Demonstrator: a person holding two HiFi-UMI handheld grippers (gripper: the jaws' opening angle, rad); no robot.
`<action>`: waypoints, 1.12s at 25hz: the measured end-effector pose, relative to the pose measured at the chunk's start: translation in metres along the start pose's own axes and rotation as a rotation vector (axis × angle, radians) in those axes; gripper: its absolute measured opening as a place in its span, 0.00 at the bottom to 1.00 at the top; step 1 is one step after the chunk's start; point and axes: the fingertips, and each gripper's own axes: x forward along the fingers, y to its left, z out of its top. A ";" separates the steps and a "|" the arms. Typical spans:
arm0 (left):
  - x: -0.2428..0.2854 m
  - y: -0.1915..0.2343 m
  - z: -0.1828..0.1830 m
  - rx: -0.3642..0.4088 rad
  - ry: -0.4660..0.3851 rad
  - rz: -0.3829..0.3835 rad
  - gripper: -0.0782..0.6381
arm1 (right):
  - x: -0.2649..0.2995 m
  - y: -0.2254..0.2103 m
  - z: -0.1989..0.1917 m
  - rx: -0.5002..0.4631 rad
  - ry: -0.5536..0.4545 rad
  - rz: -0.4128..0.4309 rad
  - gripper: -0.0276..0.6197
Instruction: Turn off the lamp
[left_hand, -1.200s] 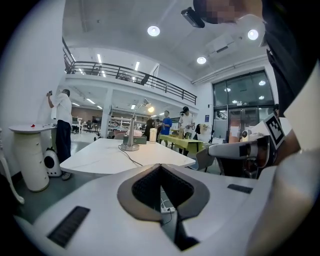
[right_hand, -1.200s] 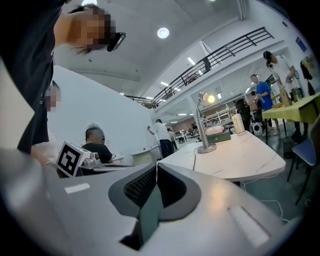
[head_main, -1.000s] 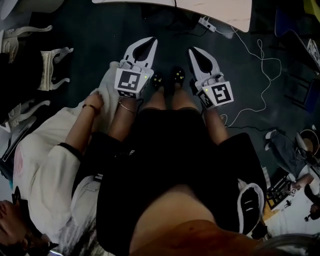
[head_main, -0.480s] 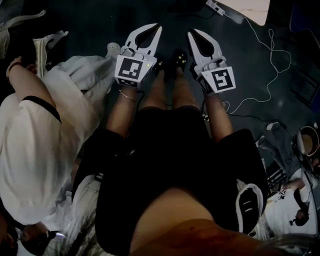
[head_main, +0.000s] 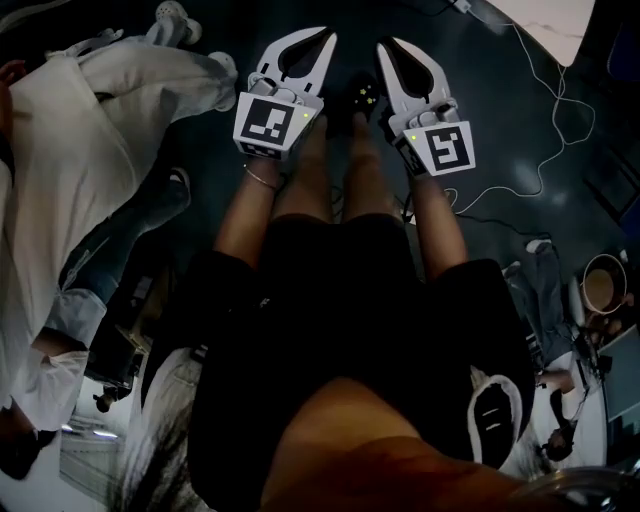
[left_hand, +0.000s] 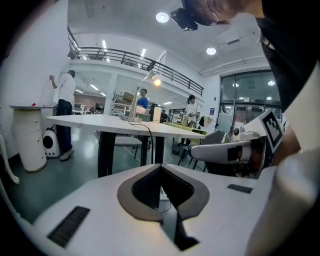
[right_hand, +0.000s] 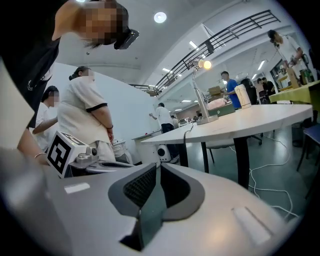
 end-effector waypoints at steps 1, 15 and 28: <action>-0.002 0.001 -0.005 -0.002 0.000 0.004 0.11 | 0.002 0.003 -0.005 -0.004 0.006 0.006 0.05; 0.062 0.024 -0.090 -0.084 0.045 0.050 0.11 | 0.057 -0.050 -0.085 0.001 0.079 0.030 0.08; 0.080 0.049 -0.137 -0.151 0.067 0.100 0.11 | 0.093 -0.107 -0.177 -0.096 0.274 -0.025 0.25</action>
